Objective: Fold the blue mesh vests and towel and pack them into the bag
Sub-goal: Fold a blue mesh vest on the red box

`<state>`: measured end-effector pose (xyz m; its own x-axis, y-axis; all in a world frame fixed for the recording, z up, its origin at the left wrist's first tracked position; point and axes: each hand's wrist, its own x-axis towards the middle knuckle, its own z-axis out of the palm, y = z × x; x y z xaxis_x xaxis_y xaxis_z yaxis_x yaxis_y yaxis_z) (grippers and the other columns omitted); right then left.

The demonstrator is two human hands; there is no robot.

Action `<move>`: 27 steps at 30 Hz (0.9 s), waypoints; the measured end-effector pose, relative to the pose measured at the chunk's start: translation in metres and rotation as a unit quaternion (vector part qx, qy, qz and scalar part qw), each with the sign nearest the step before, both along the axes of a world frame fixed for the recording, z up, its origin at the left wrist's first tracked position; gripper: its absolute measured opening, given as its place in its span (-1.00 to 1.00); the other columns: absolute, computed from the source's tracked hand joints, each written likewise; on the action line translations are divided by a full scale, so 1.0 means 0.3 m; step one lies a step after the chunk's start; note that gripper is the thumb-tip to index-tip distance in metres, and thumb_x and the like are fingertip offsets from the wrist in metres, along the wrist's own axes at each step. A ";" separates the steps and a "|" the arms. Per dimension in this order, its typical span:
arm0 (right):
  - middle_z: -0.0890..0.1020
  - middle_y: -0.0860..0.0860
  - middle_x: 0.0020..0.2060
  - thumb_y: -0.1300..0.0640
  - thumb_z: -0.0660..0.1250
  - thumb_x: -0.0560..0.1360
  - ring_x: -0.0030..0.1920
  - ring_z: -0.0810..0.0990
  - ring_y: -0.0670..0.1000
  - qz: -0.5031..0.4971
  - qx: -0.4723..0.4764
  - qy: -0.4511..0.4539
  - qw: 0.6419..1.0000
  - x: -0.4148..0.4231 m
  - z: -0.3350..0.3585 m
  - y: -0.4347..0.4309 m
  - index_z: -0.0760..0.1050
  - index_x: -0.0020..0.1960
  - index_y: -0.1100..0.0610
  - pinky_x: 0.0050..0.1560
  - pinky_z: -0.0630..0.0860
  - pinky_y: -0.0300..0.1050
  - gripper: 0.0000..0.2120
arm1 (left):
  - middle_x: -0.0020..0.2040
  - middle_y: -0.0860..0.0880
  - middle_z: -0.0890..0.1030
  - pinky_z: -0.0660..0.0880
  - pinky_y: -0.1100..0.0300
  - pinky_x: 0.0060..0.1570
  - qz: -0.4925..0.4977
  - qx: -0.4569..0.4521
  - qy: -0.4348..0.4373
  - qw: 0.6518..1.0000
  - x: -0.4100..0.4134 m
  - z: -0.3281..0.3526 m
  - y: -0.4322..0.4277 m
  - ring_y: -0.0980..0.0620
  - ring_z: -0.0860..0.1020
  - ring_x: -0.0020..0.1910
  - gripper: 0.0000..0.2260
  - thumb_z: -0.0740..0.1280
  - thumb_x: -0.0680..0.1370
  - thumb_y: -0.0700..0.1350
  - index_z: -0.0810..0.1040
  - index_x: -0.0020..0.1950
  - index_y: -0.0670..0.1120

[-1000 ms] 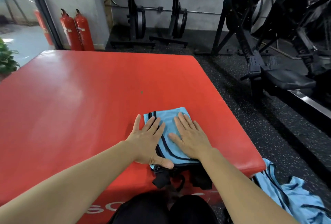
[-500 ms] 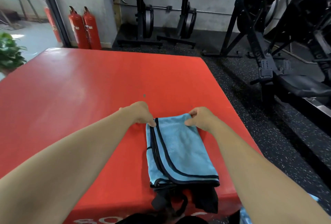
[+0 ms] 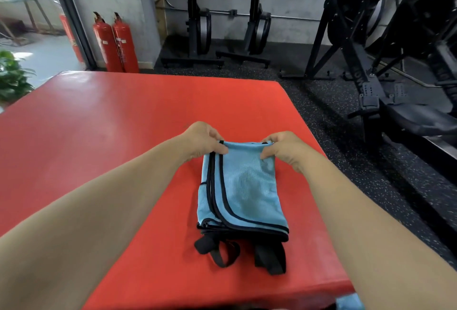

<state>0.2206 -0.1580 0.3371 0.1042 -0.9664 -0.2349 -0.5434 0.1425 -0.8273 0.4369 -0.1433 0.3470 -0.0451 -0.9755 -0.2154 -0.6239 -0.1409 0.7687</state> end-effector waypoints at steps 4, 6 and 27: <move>0.52 -0.13 -0.34 0.33 0.43 0.26 -0.26 0.45 -0.02 0.057 -0.127 0.132 0.982 -0.022 0.019 0.132 0.47 -0.28 -0.06 -0.11 0.41 -0.06 -0.70 | -0.18 0.12 0.64 0.31 0.05 0.16 -0.084 -0.107 -0.162 0.977 -0.011 -0.005 0.146 0.08 0.55 -0.10 -0.89 0.49 0.39 -0.03 0.59 -0.17 0.11; 0.51 -0.17 -0.33 0.30 0.41 0.29 -0.17 0.46 -0.01 0.086 -0.174 0.200 0.961 -0.030 0.005 0.227 0.46 -0.26 -0.06 -0.02 0.38 -0.02 -0.73 | -0.19 0.17 0.61 0.21 0.07 0.21 -0.137 -0.168 -0.215 0.952 -0.017 -0.034 0.243 0.17 0.53 -0.11 -0.89 0.43 0.42 -0.02 0.52 -0.16 0.13; 0.67 0.00 -0.17 0.23 0.15 0.41 0.02 0.52 0.09 -0.001 -0.298 0.266 0.917 -0.007 -0.043 0.518 0.62 -0.12 0.10 -0.02 0.40 -0.05 -0.73 | -0.21 0.06 0.63 0.40 0.21 -0.27 -0.032 -0.181 -0.125 0.975 -0.038 -0.025 0.395 0.09 0.52 -0.36 -0.75 0.17 0.61 -0.16 0.62 0.11 0.00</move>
